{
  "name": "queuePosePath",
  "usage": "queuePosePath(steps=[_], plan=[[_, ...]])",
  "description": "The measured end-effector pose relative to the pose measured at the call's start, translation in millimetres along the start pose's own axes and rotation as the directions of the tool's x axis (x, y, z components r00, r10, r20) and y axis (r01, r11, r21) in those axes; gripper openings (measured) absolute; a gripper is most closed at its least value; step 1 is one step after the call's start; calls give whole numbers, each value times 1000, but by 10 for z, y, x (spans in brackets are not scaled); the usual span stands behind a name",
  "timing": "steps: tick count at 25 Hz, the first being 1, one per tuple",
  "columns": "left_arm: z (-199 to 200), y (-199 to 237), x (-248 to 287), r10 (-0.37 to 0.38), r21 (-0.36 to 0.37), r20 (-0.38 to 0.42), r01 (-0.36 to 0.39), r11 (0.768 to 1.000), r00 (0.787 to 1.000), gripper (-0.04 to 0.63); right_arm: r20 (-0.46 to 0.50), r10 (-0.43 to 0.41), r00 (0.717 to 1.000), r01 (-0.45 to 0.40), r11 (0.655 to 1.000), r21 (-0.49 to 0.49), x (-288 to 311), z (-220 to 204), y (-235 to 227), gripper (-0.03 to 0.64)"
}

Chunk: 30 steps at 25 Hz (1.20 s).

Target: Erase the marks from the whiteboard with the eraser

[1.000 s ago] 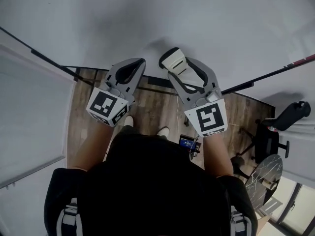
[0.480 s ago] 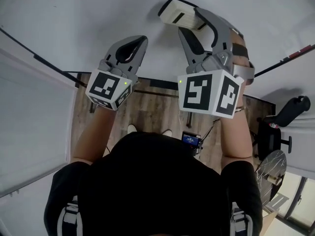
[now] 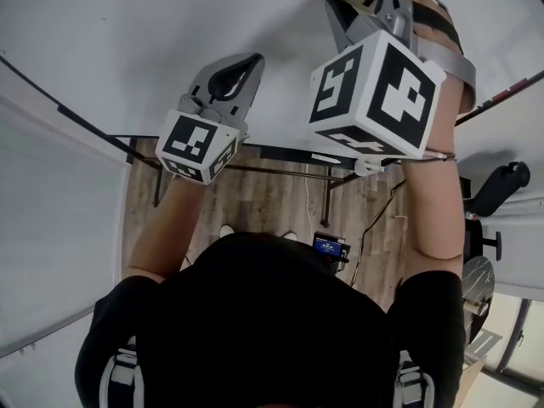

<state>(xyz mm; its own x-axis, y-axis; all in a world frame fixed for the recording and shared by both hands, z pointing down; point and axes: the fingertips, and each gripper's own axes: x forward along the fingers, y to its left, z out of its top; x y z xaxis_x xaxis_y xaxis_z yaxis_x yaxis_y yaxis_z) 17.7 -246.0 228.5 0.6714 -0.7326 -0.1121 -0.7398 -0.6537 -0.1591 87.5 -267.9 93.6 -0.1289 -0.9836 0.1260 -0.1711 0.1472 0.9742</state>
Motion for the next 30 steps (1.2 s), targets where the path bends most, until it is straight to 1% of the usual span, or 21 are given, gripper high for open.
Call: queuePosePath(steps=[3, 6, 8, 10, 13, 16, 20, 23, 26, 28, 30], plan=[[22, 1, -22, -6, -6, 9, 6, 1000, 1000, 5, -56, 16, 998, -16, 1000, -12, 24, -13, 12, 219], [50, 42, -54, 1, -8, 18, -1, 1000, 1000, 5, -84, 14, 996, -17, 999, -31, 46, -7, 38, 219], [49, 59, -77, 6, -9, 21, -6, 1000, 1000, 5, -96, 30, 995, -35, 998, -51, 77, -8, 171, 218], [45, 62, -104, 8, -8, 22, -7, 1000, 1000, 5, -107, 66, 992, -74, 994, -75, 116, -24, 402, 218], [31, 51, -149, 9, -7, 21, -9, 1000, 1000, 5, -127, 154, 980, -167, 981, -102, 170, -76, 856, 219], [6, 47, -178, 12, -10, 15, -12, 1000, 1000, 5, -137, 232, 963, -247, 963, -105, 201, -129, 1219, 219], [-27, 54, -211, 18, -15, 6, -18, 1000, 1000, 5, -141, 298, 944, -313, 945, -97, 230, -191, 1539, 219], [-54, 49, -248, 25, -16, 2, -25, 1000, 1000, 5, -120, 295, 948, -306, 948, -88, 224, -215, 1630, 221], [-76, 54, -280, 36, -17, -2, -36, 999, 999, 5, -71, 298, 952, -301, 953, -36, 149, -191, 1613, 221], [-82, 65, -291, 39, -19, -2, -39, 999, 999, 5, -25, 293, 956, -293, 956, 16, 87, -142, 1530, 221], [-82, 75, -290, 40, -20, -1, -40, 999, 999, 5, 4, 256, 967, -256, 966, 46, 28, -100, 1351, 221]])
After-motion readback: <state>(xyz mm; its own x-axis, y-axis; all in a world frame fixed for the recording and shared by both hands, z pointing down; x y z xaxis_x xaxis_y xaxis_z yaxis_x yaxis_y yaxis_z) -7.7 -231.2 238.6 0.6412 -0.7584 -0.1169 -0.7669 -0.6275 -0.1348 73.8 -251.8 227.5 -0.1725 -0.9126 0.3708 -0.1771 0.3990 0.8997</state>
